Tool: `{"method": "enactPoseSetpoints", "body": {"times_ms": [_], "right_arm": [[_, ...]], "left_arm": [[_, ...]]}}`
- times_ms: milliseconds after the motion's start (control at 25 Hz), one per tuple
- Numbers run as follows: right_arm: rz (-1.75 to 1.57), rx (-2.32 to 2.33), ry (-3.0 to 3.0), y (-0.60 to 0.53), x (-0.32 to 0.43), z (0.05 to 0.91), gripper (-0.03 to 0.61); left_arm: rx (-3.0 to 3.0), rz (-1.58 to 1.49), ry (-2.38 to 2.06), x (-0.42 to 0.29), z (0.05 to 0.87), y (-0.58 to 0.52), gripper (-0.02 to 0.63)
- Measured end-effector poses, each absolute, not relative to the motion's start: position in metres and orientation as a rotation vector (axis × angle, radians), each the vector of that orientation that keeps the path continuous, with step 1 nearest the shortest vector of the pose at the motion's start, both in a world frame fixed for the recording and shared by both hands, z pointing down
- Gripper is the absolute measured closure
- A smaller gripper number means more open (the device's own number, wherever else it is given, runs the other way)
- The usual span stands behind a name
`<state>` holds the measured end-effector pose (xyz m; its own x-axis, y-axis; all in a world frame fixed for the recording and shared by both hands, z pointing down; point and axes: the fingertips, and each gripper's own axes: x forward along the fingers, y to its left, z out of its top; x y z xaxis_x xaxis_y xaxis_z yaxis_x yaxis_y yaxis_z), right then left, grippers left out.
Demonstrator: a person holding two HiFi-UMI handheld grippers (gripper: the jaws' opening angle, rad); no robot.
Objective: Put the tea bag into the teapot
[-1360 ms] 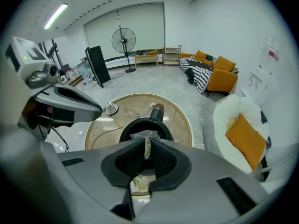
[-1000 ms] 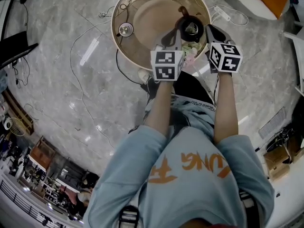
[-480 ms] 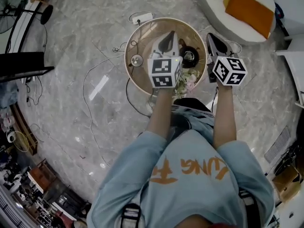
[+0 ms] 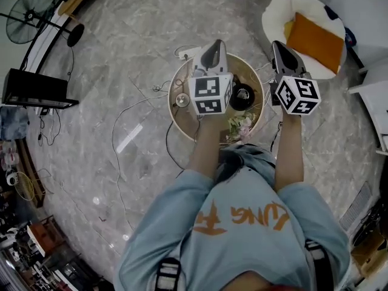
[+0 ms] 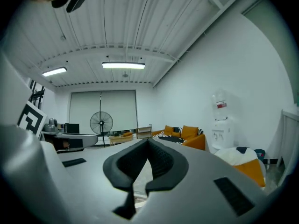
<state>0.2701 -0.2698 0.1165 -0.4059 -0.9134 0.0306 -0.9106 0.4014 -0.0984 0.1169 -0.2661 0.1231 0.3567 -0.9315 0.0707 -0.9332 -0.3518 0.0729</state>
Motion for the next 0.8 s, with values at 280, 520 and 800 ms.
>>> {"method": "enactPoseSetpoints", "body": {"times_ms": [280,520,800], "right_arm": [[-0.045,-1.741,2.420,-0.254,0.312,0.066,0.566],[0.038,-1.722,2.493,-0.253,0.290,0.068,0.566],[0.065,-1.740,2.504,-0.252,0.298,0.066,0.566]], "left_arm": [[2.559,-0.086,-1.769,0.105,0.079,-0.252,0.589],[2.594,-0.051,-1.723,0.118,0.080,-0.252,0.589],[2.597,-0.045,-1.748,0.122,0.075,-0.256,0.589]]}}
